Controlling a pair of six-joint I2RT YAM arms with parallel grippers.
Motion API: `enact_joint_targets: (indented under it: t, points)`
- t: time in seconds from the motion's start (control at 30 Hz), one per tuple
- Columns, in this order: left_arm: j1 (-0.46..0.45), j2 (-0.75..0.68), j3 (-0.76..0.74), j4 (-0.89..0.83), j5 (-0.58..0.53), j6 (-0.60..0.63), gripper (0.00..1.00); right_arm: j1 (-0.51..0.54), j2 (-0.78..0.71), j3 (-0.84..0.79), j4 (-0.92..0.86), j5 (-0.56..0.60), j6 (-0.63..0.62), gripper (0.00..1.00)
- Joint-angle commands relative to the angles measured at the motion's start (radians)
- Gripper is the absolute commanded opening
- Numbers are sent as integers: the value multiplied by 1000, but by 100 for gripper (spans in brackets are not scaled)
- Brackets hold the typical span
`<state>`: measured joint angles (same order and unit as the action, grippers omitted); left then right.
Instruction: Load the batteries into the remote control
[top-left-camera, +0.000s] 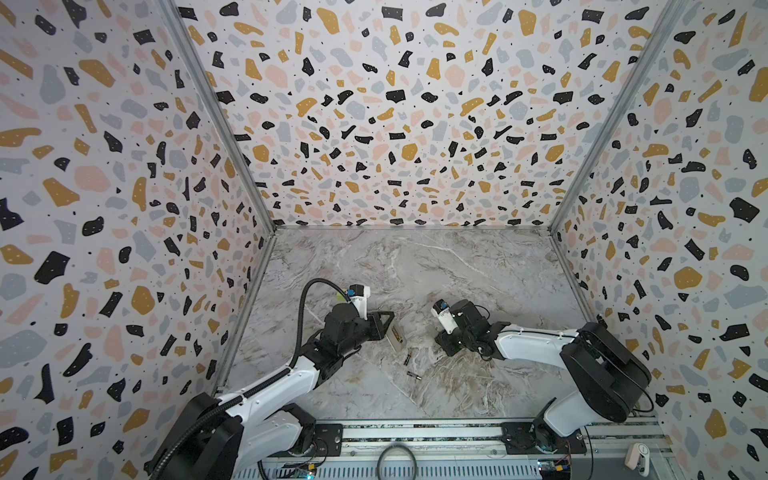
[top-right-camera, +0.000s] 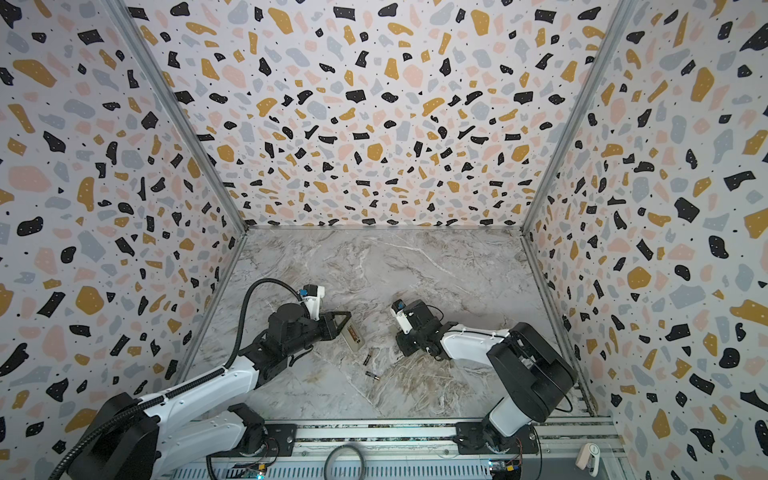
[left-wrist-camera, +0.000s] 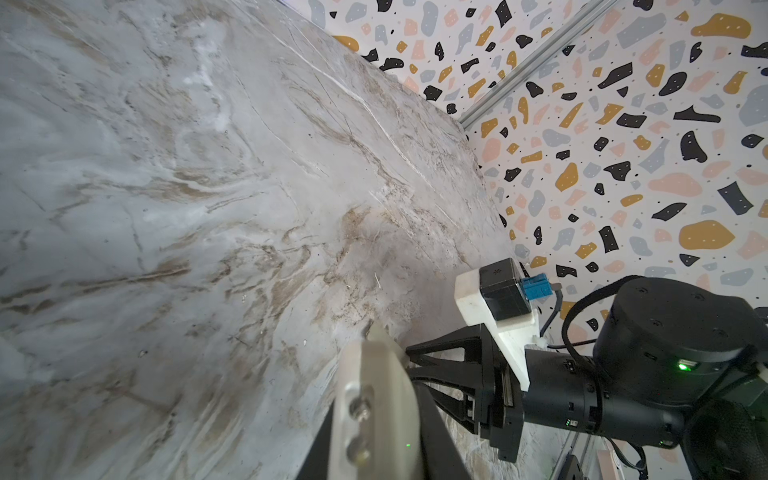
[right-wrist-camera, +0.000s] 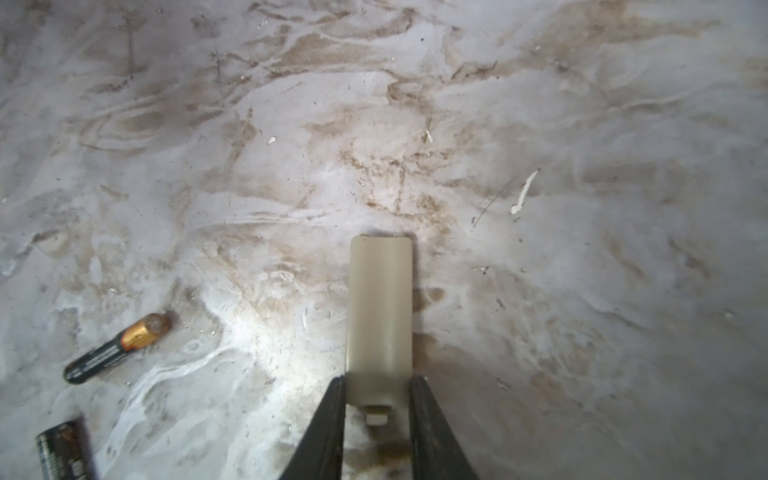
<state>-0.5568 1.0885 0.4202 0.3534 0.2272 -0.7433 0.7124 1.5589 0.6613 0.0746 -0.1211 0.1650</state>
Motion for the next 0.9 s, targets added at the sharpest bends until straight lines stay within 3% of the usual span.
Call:
enact_joint_targets:
  t: [0.0, 0.27, 0.5, 0.87]
  points:
    - [6, -17, -11, 59, 9, 16, 0, -4, -8, 17, -30, 16, -9, 37]
    - [8, -28, -14, 43, 10, 17, 0, 6, -120, 17, -84, 27, -11, 55]
    - [33, -76, -44, 29, 44, 22, 0, 120, -189, 20, -139, 38, -21, 55]
    - [113, -143, -115, 85, 198, -18, 0, 310, -201, -24, -99, -6, -23, 50]
